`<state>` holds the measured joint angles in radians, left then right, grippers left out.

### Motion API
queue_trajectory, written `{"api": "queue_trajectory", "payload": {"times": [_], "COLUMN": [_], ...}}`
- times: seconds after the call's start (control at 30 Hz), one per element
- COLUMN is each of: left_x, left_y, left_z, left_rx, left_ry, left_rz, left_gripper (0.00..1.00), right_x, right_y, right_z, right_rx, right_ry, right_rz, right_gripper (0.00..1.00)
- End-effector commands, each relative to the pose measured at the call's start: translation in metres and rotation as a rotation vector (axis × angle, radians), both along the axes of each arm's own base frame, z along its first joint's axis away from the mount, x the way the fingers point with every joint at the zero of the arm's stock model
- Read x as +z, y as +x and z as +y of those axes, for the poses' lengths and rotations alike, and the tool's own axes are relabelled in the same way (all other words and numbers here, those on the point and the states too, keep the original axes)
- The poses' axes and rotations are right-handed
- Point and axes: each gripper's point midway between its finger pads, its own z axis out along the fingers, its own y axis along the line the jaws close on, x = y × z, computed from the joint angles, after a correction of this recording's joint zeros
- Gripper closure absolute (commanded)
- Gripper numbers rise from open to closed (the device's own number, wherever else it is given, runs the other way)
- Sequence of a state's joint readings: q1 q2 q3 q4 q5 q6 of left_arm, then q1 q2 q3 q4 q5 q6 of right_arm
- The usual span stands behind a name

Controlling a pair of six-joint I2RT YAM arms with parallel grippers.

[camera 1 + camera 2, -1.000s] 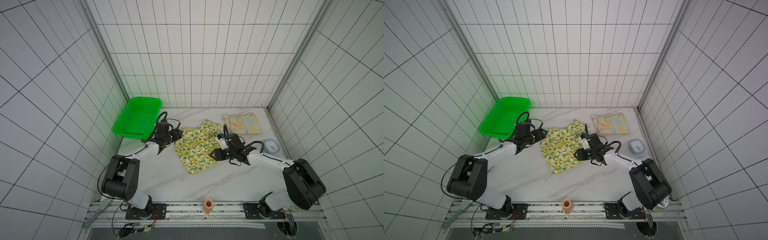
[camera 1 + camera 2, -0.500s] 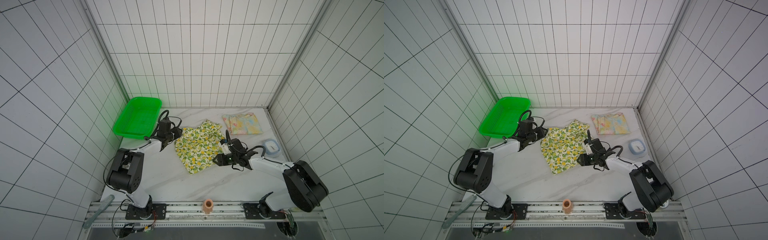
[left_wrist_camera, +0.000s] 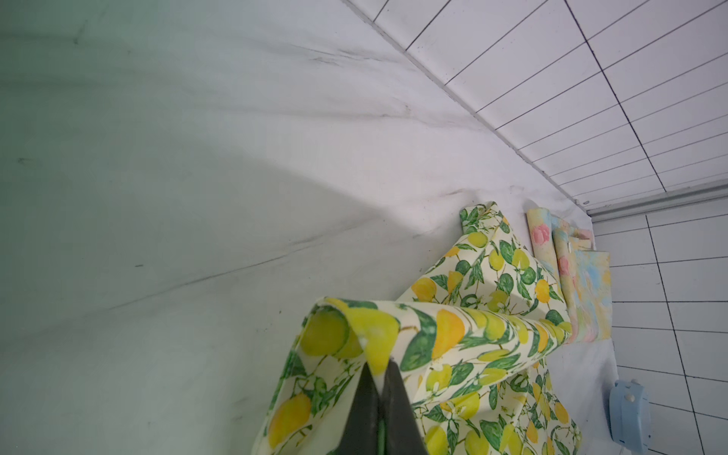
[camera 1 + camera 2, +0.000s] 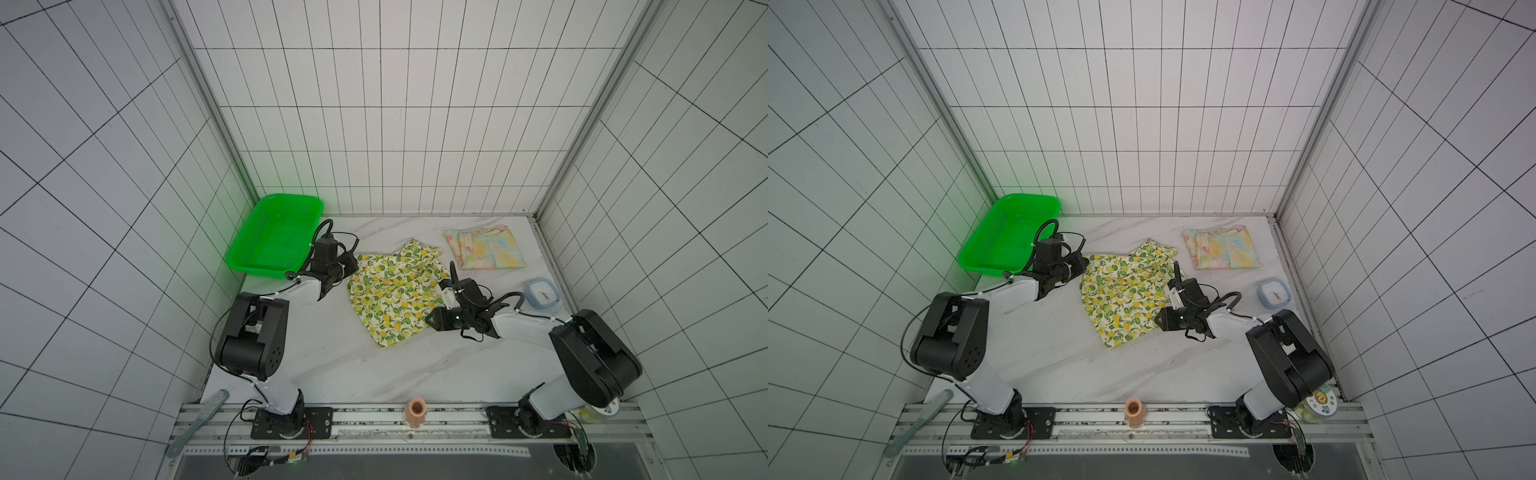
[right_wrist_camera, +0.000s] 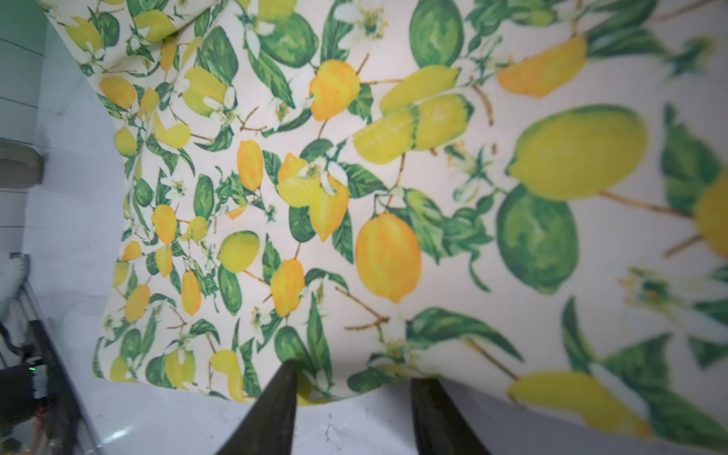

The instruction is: Fold and stack the skirts

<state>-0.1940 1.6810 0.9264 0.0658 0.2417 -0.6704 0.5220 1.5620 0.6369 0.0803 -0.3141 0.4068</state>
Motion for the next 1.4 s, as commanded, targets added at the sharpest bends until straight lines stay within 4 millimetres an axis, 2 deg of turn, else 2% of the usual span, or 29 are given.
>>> {"api": "queue_trajectory", "payload": {"times": [0.0, 0.03, 0.07, 0.3, 0.47, 0.63, 0.67, 0.7, 0.73, 0.77, 0.9, 1.03, 1.17, 1.27, 1.37], "left_x": [0.007, 0.007, 0.005, -0.004, -0.02, -0.031, -0.032, -0.031, -0.029, -0.028, -0.021, -0.017, -0.027, -0.035, -0.042], "left_y": [-0.003, -0.005, -0.009, -0.04, -0.078, -0.12, -0.127, -0.131, -0.135, -0.138, -0.144, -0.137, -0.129, -0.123, -0.118], "left_z": [0.017, 0.022, 0.027, 0.039, 0.04, 0.034, 0.031, 0.03, 0.03, 0.03, 0.037, 0.042, 0.047, 0.05, 0.051], "left_rx": [0.05, 0.062, 0.074, 0.111, 0.147, 0.161, 0.149, 0.144, 0.136, 0.127, 0.112, 0.106, 0.095, 0.089, 0.092], "left_ry": [-0.034, -0.042, -0.046, -0.065, -0.123, -0.173, -0.173, -0.169, -0.161, -0.148, -0.07, -0.011, 0.063, 0.098, 0.106], "left_rz": [-0.015, -0.011, -0.005, 0.029, 0.082, 0.106, 0.109, 0.111, 0.114, 0.117, 0.121, 0.107, 0.175, 0.201, 0.211], "left_gripper": [1.0, 1.0, 1.0, 1.0, 1.0, 1.0, 0.93, 0.8, 0.68, 0.61, 0.49, 0.45, 0.45, 0.45, 0.45], "right_x": [-0.001, 0.003, 0.007, 0.033, 0.049, 0.069, 0.071, 0.073, 0.074, 0.076, 0.074, 0.067, 0.054, 0.045, 0.037], "right_y": [0.027, 0.034, 0.041, 0.094, 0.127, 0.147, 0.148, 0.149, 0.148, 0.147, 0.123, 0.081, 0.037, 0.01, -0.008], "right_z": [-0.011, -0.014, -0.017, -0.044, -0.064, -0.068, -0.067, -0.068, -0.069, -0.07, -0.068, -0.052, -0.032, -0.019, -0.01], "right_rx": [-0.055, -0.061, -0.069, -0.101, -0.151, -0.171, -0.168, -0.173, -0.18, -0.186, -0.184, -0.131, -0.079, -0.048, -0.029], "right_ry": [-0.045, -0.04, -0.033, -0.034, -0.016, 0.006, 0.008, 0.004, 0.002, 0.002, 0.028, 0.059, 0.072, 0.114, 0.128], "right_rz": [-0.014, -0.024, -0.036, -0.11, -0.135, -0.2, -0.203, -0.205, -0.203, -0.204, -0.178, -0.133, -0.073, -0.023, 0.01], "right_gripper": [0.8, 0.92, 1.0, 1.0, 1.0, 1.0, 0.77, 0.62, 0.53, 0.49, 0.47, 0.46, 0.46, 0.46, 0.46]}}
